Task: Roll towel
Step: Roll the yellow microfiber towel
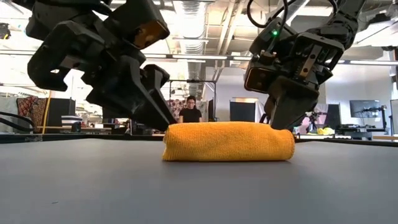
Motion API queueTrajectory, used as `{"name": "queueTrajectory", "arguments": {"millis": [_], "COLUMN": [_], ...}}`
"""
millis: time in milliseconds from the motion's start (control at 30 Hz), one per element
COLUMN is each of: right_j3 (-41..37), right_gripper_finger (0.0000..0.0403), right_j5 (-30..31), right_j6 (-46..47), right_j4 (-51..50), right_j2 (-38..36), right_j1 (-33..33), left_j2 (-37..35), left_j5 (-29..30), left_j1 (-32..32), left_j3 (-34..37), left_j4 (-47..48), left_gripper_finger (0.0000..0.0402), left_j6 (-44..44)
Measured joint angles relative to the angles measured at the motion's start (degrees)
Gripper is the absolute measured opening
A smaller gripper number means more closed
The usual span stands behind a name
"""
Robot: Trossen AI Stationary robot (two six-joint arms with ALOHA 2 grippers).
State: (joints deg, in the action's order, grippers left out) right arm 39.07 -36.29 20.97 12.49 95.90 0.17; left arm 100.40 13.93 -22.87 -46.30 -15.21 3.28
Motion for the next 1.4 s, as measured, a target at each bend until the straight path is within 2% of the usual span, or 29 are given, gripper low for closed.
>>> {"name": "queueTrajectory", "arguments": {"millis": [233,600,700,833,933,1000,1100,1267,1400], "right_j3": [0.0,0.0,0.0,0.1,0.1,0.0,0.0,0.0,0.1], "right_gripper_finger": [0.0020,0.0020,0.0020,0.0020,0.0020,0.0022,0.0037,0.0089,0.0133], "right_j5": [0.1,0.3,0.4,0.5,1.8,3.0,3.7,3.6,0.7], "right_j6": [0.2,1.2,1.2,1.0,1.0,0.9,0.1,-2.4,-2.3], "right_j4": [0.0,-0.5,-0.7,-2.1,-2.5,-2.7,-2.9,-2.6,-2.9], "right_j2": [0.0,0.0,0.0,0.0,0.0,0.0,0.0,0.0,-0.2], "right_j1": [-0.9,-2.3,-2.3,-2.3,-2.3,-2.3,-2.3,-2.2,-3.6], "left_j2": [0.0,0.0,0.7,4.1,5.7,5.9,5.9,5.9,5.9], "left_j5": [2.4,1.4,-0.7,-4.0,-4.7,-4.7,-5.6,-10.6,-13.8], "left_j1": [0.0,2.6,3.3,3.4,3.4,3.4,3.6,4.9,5.7], "left_j3": [0.0,0.0,0.0,-0.1,-0.1,-0.1,-0.1,-0.1,-0.1], "left_j4": [0.6,1.7,1.2,-1.7,-5.2,-5.4,-5.3,-4.5,-4.1], "left_gripper_finger": [0.0140,0.0135,0.0115,0.0066,0.0021,0.0007,0.0002,0.0001,0.0000], "left_j6": [0.4,0.9,1.7,4.8,7.1,8.0,8.8,11.2,12.4]}}
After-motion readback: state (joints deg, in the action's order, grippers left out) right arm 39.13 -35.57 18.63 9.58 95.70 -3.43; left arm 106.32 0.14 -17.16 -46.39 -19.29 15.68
